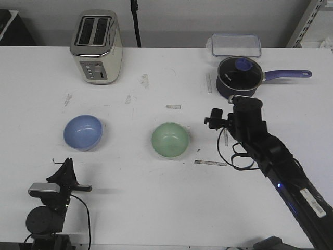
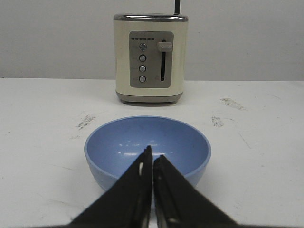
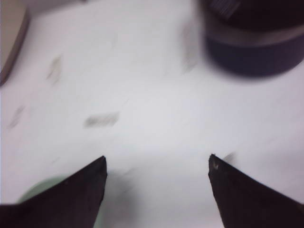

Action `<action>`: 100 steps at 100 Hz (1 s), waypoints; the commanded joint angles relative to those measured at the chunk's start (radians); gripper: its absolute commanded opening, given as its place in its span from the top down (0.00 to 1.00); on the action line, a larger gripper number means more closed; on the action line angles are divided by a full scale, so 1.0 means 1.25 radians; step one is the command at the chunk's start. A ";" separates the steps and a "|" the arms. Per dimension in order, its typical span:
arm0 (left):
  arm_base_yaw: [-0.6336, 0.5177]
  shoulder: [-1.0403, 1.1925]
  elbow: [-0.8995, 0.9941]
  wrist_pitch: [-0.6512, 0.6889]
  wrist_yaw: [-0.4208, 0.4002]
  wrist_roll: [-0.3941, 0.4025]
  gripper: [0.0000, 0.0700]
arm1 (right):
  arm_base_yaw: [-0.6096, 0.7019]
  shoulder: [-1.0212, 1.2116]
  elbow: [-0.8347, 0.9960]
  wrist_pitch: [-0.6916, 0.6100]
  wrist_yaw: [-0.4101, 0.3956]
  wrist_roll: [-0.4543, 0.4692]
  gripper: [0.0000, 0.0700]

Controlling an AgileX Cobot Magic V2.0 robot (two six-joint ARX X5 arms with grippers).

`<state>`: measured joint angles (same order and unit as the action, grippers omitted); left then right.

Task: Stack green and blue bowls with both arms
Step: 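Release the green bowl and retract the right gripper to rest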

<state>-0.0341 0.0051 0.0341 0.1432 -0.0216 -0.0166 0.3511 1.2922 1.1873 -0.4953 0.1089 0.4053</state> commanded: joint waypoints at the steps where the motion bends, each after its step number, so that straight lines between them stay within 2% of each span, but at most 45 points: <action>1: -0.001 -0.002 -0.018 0.012 -0.001 0.004 1.00 | -0.016 -0.029 -0.024 0.040 -0.002 -0.179 0.43; 10: -0.001 -0.002 -0.018 0.012 -0.001 0.004 1.00 | -0.059 -0.089 -0.085 0.111 -0.009 -0.297 0.61; 21: -0.001 -0.002 -0.018 0.012 -0.001 0.004 1.00 | -0.116 -0.161 -0.170 0.203 -0.024 -0.417 0.94; 24: -0.001 -0.002 -0.018 0.012 -0.001 0.004 1.00 | -0.132 -0.182 -0.194 0.229 -0.036 -0.435 0.99; 38: -0.001 -0.002 -0.018 0.012 -0.001 0.004 1.00 | -0.204 -0.273 -0.299 0.337 -0.115 -0.453 0.99; 53: -0.001 -0.002 -0.018 0.012 -0.001 0.004 1.00 | -0.250 -0.366 -0.378 0.350 -0.150 -0.435 0.99; 85: -0.001 -0.002 -0.018 0.012 -0.001 0.004 1.00 | -0.262 -0.586 -0.543 0.357 -0.147 -0.230 0.99; 100: -0.001 -0.002 -0.018 0.012 -0.001 0.004 1.00 | -0.260 -0.680 -0.589 0.335 -0.147 -0.201 0.99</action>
<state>-0.0341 0.0051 0.0341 0.1432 -0.0216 -0.0166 0.0250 0.4747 0.4576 -0.0719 -0.0757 0.1081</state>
